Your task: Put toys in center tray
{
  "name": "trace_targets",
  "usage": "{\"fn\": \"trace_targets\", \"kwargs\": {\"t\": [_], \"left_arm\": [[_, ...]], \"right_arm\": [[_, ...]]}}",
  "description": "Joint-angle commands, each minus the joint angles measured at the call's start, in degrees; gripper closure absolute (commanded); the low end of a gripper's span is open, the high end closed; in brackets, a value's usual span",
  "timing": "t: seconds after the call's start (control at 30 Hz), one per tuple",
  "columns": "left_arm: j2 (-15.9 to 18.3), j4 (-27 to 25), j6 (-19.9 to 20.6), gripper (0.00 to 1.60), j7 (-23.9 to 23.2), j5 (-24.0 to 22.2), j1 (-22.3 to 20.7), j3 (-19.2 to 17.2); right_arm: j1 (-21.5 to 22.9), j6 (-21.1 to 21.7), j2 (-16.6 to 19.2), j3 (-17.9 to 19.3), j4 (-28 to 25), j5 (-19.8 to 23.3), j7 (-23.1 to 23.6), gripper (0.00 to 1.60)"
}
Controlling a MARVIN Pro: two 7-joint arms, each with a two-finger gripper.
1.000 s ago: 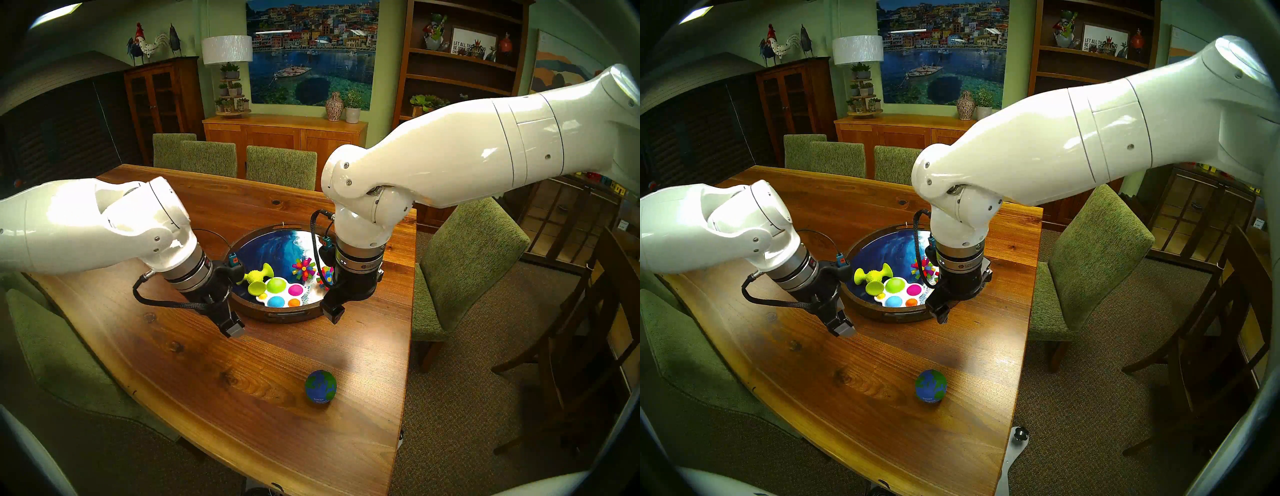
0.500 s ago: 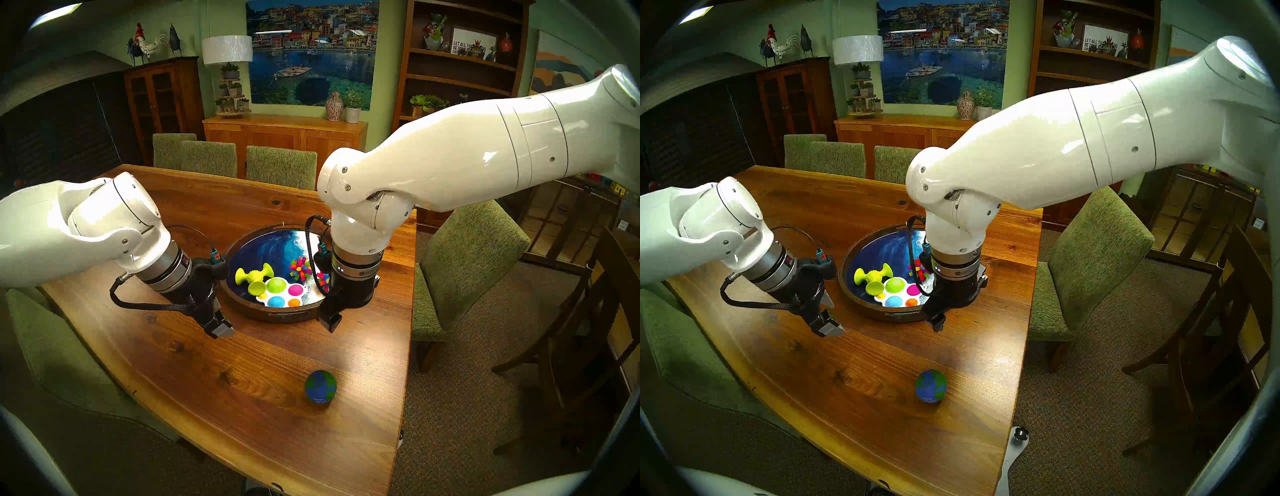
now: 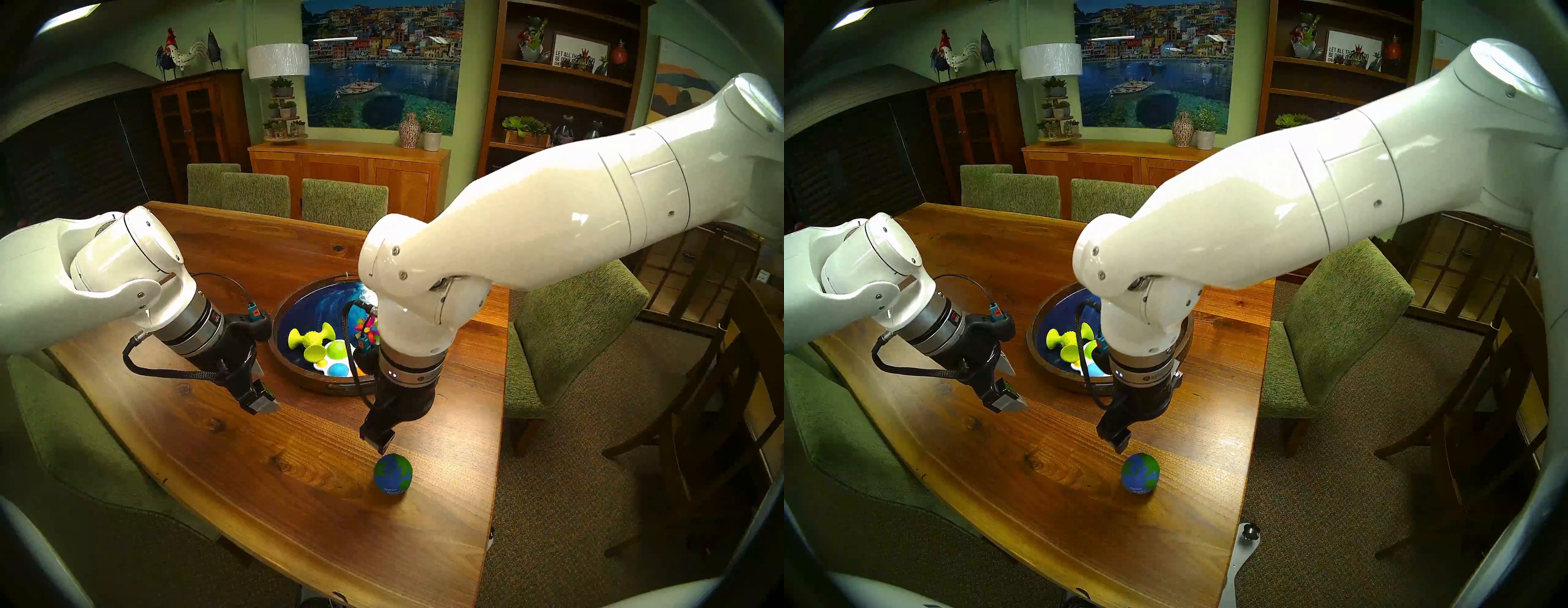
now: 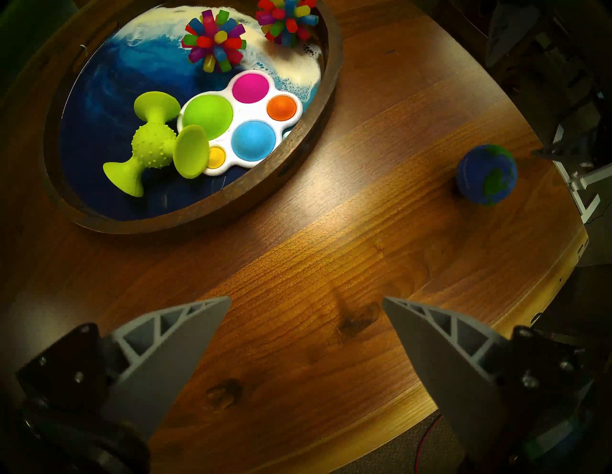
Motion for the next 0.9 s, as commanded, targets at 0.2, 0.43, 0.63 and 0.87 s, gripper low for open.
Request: {"fn": "trace_targets", "kwargs": {"t": [0.2,0.43,0.63,0.87], "left_arm": [[-0.7,0.3,-0.1,0.00,-2.3,1.3,-4.1,0.7],[-0.9,0.4,-0.1,0.00,-2.7,1.4,-4.6,1.3],[-1.0,0.4,-0.1,0.00,-2.8,1.4,-4.9,1.6],[-1.1,0.4,-0.1,0.00,-2.8,1.4,-5.3,2.0]], "right_arm": [[-1.7,-2.9,-1.9,-0.7,0.3,1.7,-1.4,0.00],[-3.4,-4.2,-3.4,-2.3,1.9,3.3,-2.4,0.00],[-4.9,-4.7,-3.2,-2.7,2.2,2.3,-1.3,0.00],[-7.8,-5.2,-2.6,-3.4,3.4,-0.5,1.1,0.00]]}}
